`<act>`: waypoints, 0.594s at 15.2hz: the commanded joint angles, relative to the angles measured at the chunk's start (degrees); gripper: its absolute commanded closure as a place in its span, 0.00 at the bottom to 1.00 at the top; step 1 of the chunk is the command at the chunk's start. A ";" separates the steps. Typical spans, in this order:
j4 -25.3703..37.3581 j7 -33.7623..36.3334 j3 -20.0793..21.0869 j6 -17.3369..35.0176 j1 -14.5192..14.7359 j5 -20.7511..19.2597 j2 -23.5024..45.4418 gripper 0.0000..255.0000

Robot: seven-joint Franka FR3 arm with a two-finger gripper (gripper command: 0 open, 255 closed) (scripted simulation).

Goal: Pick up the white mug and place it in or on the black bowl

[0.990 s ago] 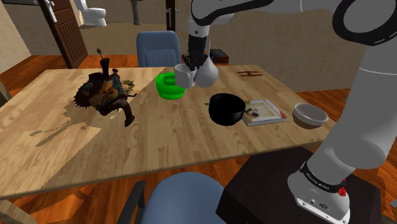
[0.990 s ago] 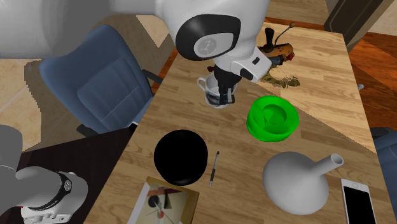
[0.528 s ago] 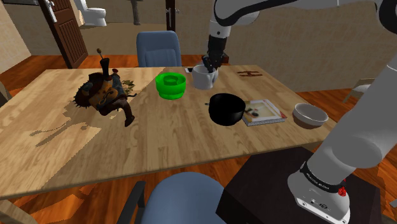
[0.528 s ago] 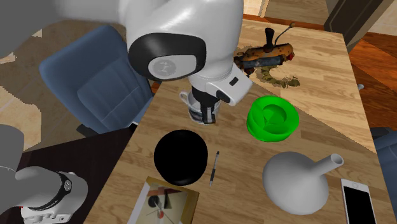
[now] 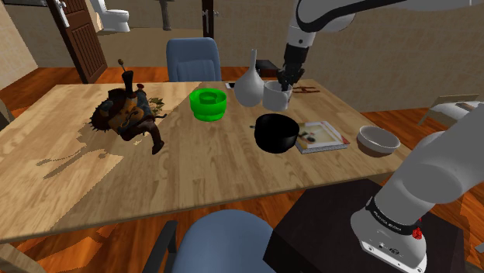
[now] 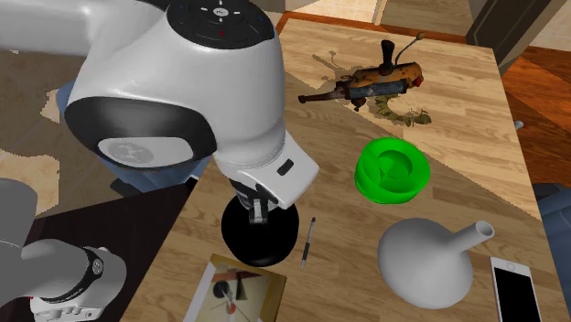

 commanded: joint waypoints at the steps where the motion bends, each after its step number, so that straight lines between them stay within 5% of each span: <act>1: -4.03 -1.83 -1.17 -0.09 -0.83 -0.38 -4.02 1.00; 9: -9.74 -3.03 -1.83 5.21 -1.22 -0.52 -4.39 1.00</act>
